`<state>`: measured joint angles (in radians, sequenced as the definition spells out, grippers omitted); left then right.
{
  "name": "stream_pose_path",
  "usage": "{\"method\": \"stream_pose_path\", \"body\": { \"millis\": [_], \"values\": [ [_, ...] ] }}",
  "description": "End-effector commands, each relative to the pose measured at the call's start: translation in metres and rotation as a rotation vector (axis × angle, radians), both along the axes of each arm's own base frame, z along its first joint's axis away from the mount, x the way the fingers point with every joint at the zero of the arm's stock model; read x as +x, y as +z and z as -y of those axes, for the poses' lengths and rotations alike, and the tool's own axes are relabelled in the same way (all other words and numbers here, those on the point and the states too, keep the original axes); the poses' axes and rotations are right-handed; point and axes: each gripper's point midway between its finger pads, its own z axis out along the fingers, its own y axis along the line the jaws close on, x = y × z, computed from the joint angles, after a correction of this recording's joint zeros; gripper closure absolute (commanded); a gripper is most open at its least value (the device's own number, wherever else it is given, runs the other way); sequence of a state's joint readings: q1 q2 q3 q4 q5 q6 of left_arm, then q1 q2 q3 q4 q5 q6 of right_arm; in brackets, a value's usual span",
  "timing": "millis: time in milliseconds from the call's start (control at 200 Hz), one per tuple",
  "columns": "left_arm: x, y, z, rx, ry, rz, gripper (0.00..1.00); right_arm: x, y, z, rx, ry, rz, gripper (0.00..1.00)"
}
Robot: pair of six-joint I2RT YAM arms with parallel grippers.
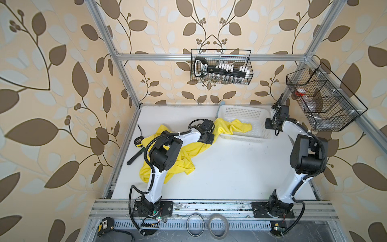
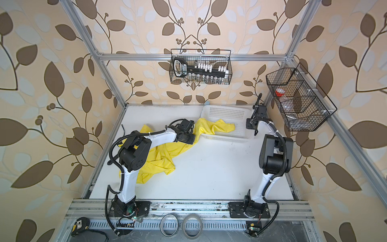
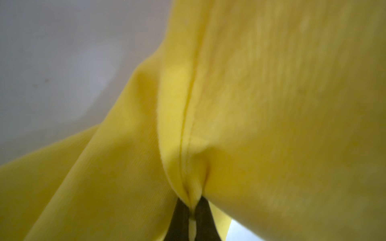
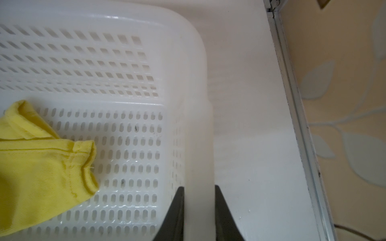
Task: Fold and stack the trousers
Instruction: Pick up the trousers from the basket.
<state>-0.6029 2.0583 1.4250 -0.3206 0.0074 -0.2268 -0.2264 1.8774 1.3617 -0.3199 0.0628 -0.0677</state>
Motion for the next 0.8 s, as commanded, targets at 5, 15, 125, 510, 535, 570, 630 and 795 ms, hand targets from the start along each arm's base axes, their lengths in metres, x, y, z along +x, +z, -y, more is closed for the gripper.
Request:
{"method": "stream_pose_path", "body": {
  "millis": [5, 15, 125, 510, 535, 570, 630, 795],
  "values": [
    [-0.019, 0.05, -0.047, 0.08, 0.144, 0.043, 1.0, -0.002, -0.012, 0.009, -0.056, 0.004, -0.059, 0.81],
    [-0.022, 0.051, -0.052, 0.089, 0.16, 0.042, 1.0, -0.001, -0.012, 0.009, -0.058, 0.003, -0.058, 0.81],
    [-0.051, 0.049, -0.107, 0.159, 0.314, 0.005, 1.0, 0.003, -0.009, 0.019, -0.081, -0.016, -0.059, 0.81],
    [-0.12, 0.095, -0.23, 0.379, 0.693, 0.14, 1.0, 0.03, -0.025, 0.044, -0.147, -0.041, -0.089, 0.8],
    [-0.121, 0.096, -0.23, 0.374, 0.689, 0.136, 1.0, 0.032, -0.026, 0.044, -0.147, -0.04, -0.091, 0.8],
    [-0.122, 0.094, -0.226, 0.36, 0.67, 0.124, 1.0, 0.035, -0.027, 0.046, -0.148, -0.044, -0.089, 0.79],
    [-0.123, 0.087, -0.213, 0.301, 0.616, 0.085, 1.0, 0.043, -0.029, 0.044, -0.151, -0.042, -0.075, 0.78],
    [-0.124, 0.071, -0.189, 0.215, 0.535, 0.027, 1.0, 0.066, -0.028, 0.046, -0.165, -0.045, -0.044, 0.77]
  ]
}}
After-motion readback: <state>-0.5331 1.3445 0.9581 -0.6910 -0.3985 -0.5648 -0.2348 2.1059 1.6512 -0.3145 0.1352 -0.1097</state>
